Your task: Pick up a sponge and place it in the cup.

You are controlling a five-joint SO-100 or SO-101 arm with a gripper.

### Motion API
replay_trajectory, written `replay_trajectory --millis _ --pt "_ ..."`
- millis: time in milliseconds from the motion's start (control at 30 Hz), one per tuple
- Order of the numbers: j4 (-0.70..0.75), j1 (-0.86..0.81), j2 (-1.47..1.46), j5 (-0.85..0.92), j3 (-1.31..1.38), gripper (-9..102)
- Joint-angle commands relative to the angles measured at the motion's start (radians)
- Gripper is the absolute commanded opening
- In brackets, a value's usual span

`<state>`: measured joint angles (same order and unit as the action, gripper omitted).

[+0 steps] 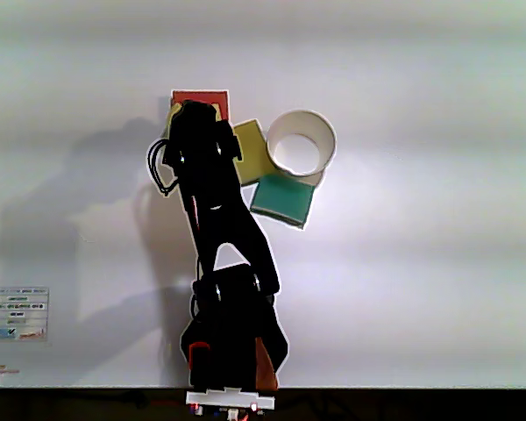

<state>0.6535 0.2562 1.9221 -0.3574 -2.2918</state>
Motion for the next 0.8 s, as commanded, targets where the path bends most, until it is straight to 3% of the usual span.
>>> replay_trajectory --millis 0,233,500,767 --pt "0.071 0.002 0.055 -0.015 0.129 0" --pt "0.276 -0.072 0.107 0.038 0.316 0" --pt "0.431 -0.252 0.287 0.198 0.304 0" --pt "0.443 -0.448 0.408 0.318 0.218 0"
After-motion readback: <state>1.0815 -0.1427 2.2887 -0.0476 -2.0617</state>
